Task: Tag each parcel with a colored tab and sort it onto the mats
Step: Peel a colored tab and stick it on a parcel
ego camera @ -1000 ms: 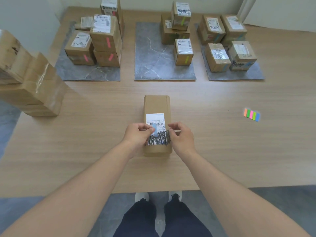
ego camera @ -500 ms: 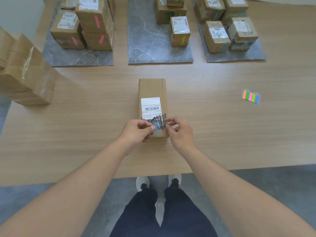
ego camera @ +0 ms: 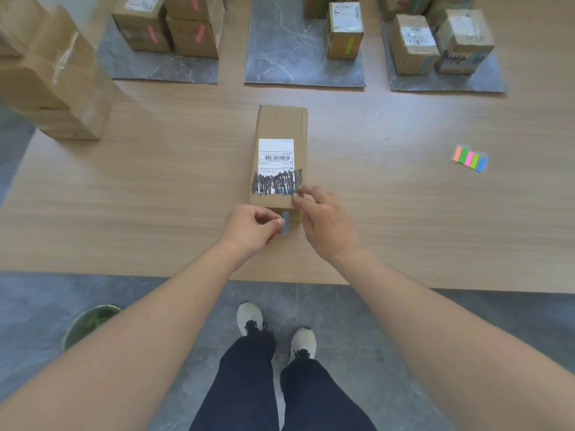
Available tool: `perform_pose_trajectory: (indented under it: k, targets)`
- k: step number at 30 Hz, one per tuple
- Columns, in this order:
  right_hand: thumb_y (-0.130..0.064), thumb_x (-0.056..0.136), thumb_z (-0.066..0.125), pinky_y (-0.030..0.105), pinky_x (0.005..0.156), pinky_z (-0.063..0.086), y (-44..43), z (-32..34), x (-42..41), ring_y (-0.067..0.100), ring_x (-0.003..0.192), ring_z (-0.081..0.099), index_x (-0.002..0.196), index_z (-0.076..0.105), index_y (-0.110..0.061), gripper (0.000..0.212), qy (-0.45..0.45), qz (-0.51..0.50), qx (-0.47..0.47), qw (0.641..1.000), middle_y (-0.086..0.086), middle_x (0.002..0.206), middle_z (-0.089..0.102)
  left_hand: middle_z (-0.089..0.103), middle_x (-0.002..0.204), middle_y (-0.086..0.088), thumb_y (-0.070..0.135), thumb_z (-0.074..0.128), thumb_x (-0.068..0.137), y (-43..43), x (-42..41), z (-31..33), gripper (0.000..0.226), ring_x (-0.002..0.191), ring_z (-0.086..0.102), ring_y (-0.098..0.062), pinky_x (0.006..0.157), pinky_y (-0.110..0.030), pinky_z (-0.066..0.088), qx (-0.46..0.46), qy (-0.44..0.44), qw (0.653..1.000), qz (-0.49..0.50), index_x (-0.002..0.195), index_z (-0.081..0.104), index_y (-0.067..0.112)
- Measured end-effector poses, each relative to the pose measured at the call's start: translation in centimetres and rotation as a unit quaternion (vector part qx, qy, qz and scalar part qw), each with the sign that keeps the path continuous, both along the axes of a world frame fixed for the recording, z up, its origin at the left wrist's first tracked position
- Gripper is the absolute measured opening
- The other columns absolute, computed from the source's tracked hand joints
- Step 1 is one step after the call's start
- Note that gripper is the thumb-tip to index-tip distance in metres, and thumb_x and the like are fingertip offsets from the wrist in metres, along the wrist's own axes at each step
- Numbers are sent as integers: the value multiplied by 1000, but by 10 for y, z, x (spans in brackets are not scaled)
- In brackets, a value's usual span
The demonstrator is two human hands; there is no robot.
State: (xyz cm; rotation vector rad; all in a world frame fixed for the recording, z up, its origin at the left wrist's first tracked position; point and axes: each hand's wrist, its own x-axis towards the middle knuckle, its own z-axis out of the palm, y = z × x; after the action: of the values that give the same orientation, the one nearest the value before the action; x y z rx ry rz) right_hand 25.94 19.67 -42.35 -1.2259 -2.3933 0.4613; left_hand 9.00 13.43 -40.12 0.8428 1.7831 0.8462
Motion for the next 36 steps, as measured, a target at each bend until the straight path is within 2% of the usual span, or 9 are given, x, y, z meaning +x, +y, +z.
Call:
perform_pose_trajectory:
  k: [3, 12, 18, 21, 26, 29, 31, 33, 36]
  targets:
    - [-25, 96, 45, 42, 67, 58, 2, 0, 2, 32, 100, 60, 126, 70, -17, 40, -18, 18, 11, 1000, -2, 134, 61, 74, 71, -7, 17, 77, 85, 3, 8, -13, 7, 59, 61, -15, 72, -41, 59, 18, 36, 999, 17, 79, 78, 16]
    - [-28, 91, 72, 40, 74, 56, 7, 8, -7, 30, 103, 64, 106, 78, -13, 22, -45, -3, -24, 999, 1, 116, 67, 67, 60, 7, 23, 77, 83, 8, 11, -33, 11, 58, 58, -10, 62, -24, 47, 48, 68, 995, 48, 75, 78, 16]
    - [-21, 81, 78, 33, 58, 41, 10, 3, -18, 34, 90, 64, 88, 71, -7, 16, -62, -26, -8, 998, 5, 99, 63, 67, 57, 6, 22, 77, 80, 10, 9, -41, 14, 55, 57, -11, 63, -28, 48, 38, 64, 996, 42, 67, 77, 17]
    - [-13, 67, 85, 28, 51, 31, 8, -3, -25, 33, 74, 59, 78, 57, -9, 30, -60, -49, 17, 997, 5, 88, 57, 70, 61, 5, 25, 74, 77, 6, -4, -48, 11, 61, 65, -13, 66, -25, 50, -1, 86, 995, 51, 69, 77, 17]
    - [3, 50, 84, 23, 46, 22, -2, -25, -39, 26, 61, 51, 76, 50, -11, 45, -30, -106, 119, 987, 5, 83, 53, 75, 71, 3, 37, 59, 68, -3, -41, -49, 22, 79, 74, -22, 82, -41, 60, -48, 57, 986, 149, 72, 74, 22]
    - [4, 55, 83, 24, 46, 25, -2, -37, -38, 24, 64, 52, 82, 48, -14, 48, -6, -113, 138, 984, 6, 86, 54, 77, 85, -2, 33, 50, 82, 6, -45, -40, 23, 86, 74, -26, 84, -50, 60, -9, -33, 978, 206, 81, 71, 24]
    - [-3, 63, 85, 28, 46, 39, -2, -33, -33, 22, 70, 53, 91, 46, -16, 50, 27, -93, 81, 992, 5, 94, 52, 75, 103, -3, 36, 47, 90, 15, -38, -33, 29, 98, 72, -22, 93, -46, 57, 18, -99, 971, 217, 103, 71, 27]
    - [-23, 77, 88, 30, 64, 57, -4, -20, -31, 18, 83, 61, 104, 53, -19, 44, 154, -103, -70, 980, 3, 109, 51, 75, 105, 1, 35, 43, 98, 20, -31, -25, 33, 102, 69, -18, 98, -41, 53, 35, -139, 967, 210, 106, 72, 23]
    - [-55, 87, 68, 31, 80, 58, 3, -6, -40, 11, 89, 68, 119, 59, -25, 44, 347, -259, -289, 854, -4, 116, 60, 76, 92, 10, 45, 41, 93, 23, -28, -16, 40, 97, 66, -16, 101, -41, 48, 23, -151, 968, 199, 88, 74, 24]
